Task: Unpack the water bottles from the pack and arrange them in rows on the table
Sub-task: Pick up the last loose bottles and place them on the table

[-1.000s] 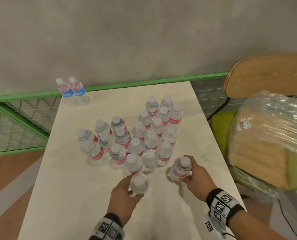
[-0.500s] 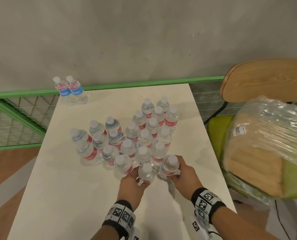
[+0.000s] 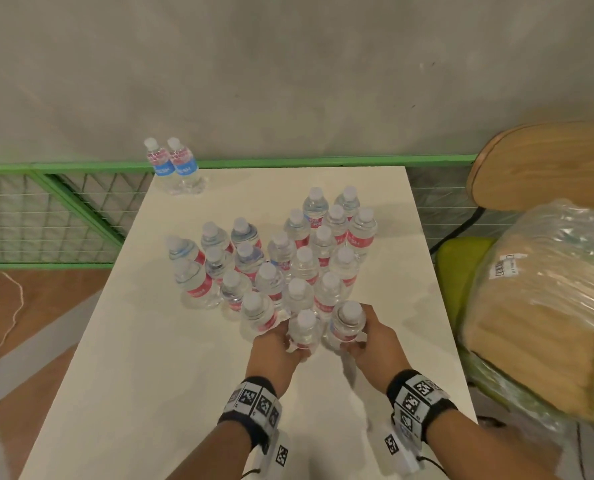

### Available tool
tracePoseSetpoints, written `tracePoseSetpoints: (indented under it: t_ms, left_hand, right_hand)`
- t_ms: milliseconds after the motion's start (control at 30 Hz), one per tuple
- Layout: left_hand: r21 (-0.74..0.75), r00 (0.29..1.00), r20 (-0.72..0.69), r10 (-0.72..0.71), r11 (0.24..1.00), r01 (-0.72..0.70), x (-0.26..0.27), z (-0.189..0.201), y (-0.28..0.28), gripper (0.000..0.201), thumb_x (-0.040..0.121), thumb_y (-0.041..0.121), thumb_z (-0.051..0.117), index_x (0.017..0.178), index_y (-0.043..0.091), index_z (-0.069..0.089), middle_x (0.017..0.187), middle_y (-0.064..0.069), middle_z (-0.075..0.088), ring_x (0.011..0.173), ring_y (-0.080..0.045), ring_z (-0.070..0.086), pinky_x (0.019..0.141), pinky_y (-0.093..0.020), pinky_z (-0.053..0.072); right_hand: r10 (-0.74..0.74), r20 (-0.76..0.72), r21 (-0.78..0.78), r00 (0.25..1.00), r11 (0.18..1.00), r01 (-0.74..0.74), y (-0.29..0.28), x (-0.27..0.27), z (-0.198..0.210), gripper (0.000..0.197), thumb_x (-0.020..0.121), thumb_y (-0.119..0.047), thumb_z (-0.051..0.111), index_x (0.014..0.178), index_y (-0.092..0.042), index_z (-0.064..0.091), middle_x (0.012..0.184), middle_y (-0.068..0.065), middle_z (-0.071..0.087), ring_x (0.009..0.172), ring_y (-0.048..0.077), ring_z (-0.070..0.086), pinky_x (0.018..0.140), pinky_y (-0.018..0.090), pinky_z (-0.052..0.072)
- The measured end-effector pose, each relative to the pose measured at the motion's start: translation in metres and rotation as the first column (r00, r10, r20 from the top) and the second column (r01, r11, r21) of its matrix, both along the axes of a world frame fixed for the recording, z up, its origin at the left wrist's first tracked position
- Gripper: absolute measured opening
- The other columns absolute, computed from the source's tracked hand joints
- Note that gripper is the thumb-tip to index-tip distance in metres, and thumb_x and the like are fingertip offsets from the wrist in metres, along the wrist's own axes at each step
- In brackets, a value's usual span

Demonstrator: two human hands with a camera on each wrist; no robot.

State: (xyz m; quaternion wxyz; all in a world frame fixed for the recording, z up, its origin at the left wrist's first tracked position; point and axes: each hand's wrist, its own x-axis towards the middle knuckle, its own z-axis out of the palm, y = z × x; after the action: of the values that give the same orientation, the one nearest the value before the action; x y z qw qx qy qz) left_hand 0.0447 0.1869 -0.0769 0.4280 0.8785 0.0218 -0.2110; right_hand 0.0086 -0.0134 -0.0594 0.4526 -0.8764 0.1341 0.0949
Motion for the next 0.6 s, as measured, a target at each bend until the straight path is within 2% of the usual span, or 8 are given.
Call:
tracePoseSetpoints:
  t_ms: [67, 167, 233, 333, 433, 533, 600]
  left_hand:
    - [0.054, 0.996, 0.012, -0.091, 0.994, 0.090, -0.001, 0.003, 0.005, 0.056, 0.075, 0.020, 0.078, 0.126, 0.032, 0.058, 0.108, 0.008, 0.069, 0.100, -0.012, 0.065, 0.091, -0.030, 0.053]
    - [0.131, 0.975, -0.008, -0.224, 0.966, 0.223, -0.003, 0.011, 0.028, 0.059, 0.082, 0.018, 0.071, 0.136, 0.029, 0.051, 0.122, 0.007, 0.061, 0.105, -0.008, 0.062, 0.090, -0.018, 0.049]
    - [0.139, 0.952, -0.030, -0.305, 0.942, 0.306, -0.006, 0.017, 0.059, 0.053, 0.084, 0.020, 0.068, 0.134, 0.031, 0.053, 0.122, 0.015, 0.061, 0.097, -0.001, 0.062, 0.086, -0.012, 0.048]
    - [0.152, 0.918, -0.083, -0.388, 0.905, 0.396, -0.009, 0.024, 0.122, 0.042, 0.083, 0.031, 0.067, 0.122, 0.042, 0.057, 0.107, 0.023, 0.064, 0.090, 0.002, 0.060, 0.085, -0.017, 0.050]
    - [0.224, 0.896, -0.178, -0.407, 0.870, 0.440, -0.007, 0.038, 0.192, 0.036, 0.082, 0.042, 0.066, 0.116, 0.047, 0.056, 0.104, 0.024, 0.064, 0.090, 0.002, 0.061, 0.081, -0.011, 0.048]
    - [0.309, 0.878, -0.249, -0.409, 0.826, 0.472, 0.006, 0.060, 0.259, 0.034, 0.082, 0.048, 0.066, 0.114, 0.049, 0.054, 0.103, 0.023, 0.063, 0.085, 0.002, 0.062, 0.075, -0.007, 0.045]
    - [0.392, 0.871, -0.242, -0.427, 0.778, 0.490, 0.026, 0.078, 0.289, 0.031, 0.085, 0.053, 0.062, 0.113, 0.054, 0.049, 0.105, 0.026, 0.060, 0.090, 0.004, 0.059, 0.075, -0.006, 0.043]
  right_hand:
    - [0.011, -0.042, -0.038, 0.999, 0.999, -0.013, -0.004, -0.003, 0.000, 0.067, 0.076, -0.013, 0.075, 0.133, -0.030, 0.044, 0.108, -0.016, 0.062, 0.101, 0.009, 0.062, 0.085, 0.018, 0.048]
    - [0.064, -0.166, -0.185, 0.984, 0.978, -0.095, -0.014, -0.016, 0.004, 0.064, 0.076, -0.018, 0.073, 0.134, -0.027, 0.048, 0.122, -0.007, 0.062, 0.110, 0.014, 0.060, 0.091, 0.022, 0.048]
    - [0.140, -0.287, -0.233, 0.948, 0.949, -0.210, -0.022, -0.032, 0.011, 0.054, 0.077, -0.034, 0.073, 0.127, -0.028, 0.054, 0.115, -0.008, 0.064, 0.099, 0.008, 0.062, 0.085, 0.016, 0.048]
    - [0.192, -0.423, -0.273, 0.886, 0.905, -0.326, -0.024, -0.055, 0.030, 0.045, 0.075, -0.059, 0.068, 0.112, -0.038, 0.057, 0.098, -0.014, 0.064, 0.081, -0.001, 0.058, 0.071, 0.011, 0.044]
    - [0.202, -0.457, -0.297, 0.866, 0.883, -0.363, -0.003, -0.062, 0.052, 0.037, 0.076, -0.062, 0.065, 0.106, -0.047, 0.049, 0.094, -0.018, 0.062, 0.079, -0.002, 0.058, 0.075, 0.010, 0.044]
    - [0.262, -0.448, -0.257, 0.855, 0.878, -0.404, 0.045, -0.060, 0.074, 0.026, 0.076, -0.066, 0.061, 0.094, -0.056, 0.045, 0.092, -0.023, 0.062, 0.083, 0.001, 0.061, 0.081, 0.010, 0.047]
    - [0.309, -0.375, -0.202, 0.874, 0.893, -0.402, 0.084, -0.050, 0.085, 0.022, 0.071, -0.075, 0.057, 0.086, -0.062, 0.047, 0.097, -0.035, 0.059, 0.087, -0.005, 0.061, 0.079, 0.006, 0.047]
